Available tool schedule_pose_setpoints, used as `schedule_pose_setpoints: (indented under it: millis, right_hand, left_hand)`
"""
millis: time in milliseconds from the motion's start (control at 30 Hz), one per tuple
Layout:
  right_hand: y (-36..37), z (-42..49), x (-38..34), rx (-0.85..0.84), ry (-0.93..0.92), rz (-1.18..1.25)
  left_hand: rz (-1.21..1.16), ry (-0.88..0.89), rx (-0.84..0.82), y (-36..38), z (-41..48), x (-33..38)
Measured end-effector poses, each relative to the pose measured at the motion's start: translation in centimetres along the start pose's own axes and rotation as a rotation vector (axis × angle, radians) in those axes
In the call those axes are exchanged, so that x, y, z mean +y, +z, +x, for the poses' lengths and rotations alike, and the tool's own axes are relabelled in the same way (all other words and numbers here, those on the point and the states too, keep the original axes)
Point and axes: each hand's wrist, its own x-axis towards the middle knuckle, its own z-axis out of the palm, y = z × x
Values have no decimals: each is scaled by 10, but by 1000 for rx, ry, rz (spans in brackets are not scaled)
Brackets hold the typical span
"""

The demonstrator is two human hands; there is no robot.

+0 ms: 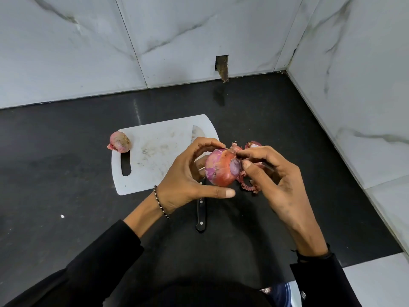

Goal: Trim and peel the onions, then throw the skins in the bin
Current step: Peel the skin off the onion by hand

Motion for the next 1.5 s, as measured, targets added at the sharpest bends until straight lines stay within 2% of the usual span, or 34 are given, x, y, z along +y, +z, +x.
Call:
schedule_pose_setpoints:
  millis: [333, 600, 767, 933, 1100, 1367, 1500]
  right_hand:
    - [-10, 4, -15, -40, -43, -87]
    - [-14, 12, -15, -98, -84, -330]
    - [-1, 10, -8, -114, 1, -432]
    - [4, 7, -7, -21, 64, -321]
    - [4, 8, -16, -56, 62, -211]
    - [2, 8, -13, -48, 166, -153]
    - [3, 8, -12, -65, 250, -7]
  left_hand:
    - [-262, -140, -66, -7, -6, 6]
    - [-424, -226, -104, -7, -5, -5]
    - [-538, -261, -147, -10, -6, -9]
    - [-599, -261, -160, -12, -6, -9]
    - [-566, -256, -110, -12, -4, -11]
    - [-542, -221, -37, -10, -2, -9]
    - [-568, -209, -30, -9, -2, -11]
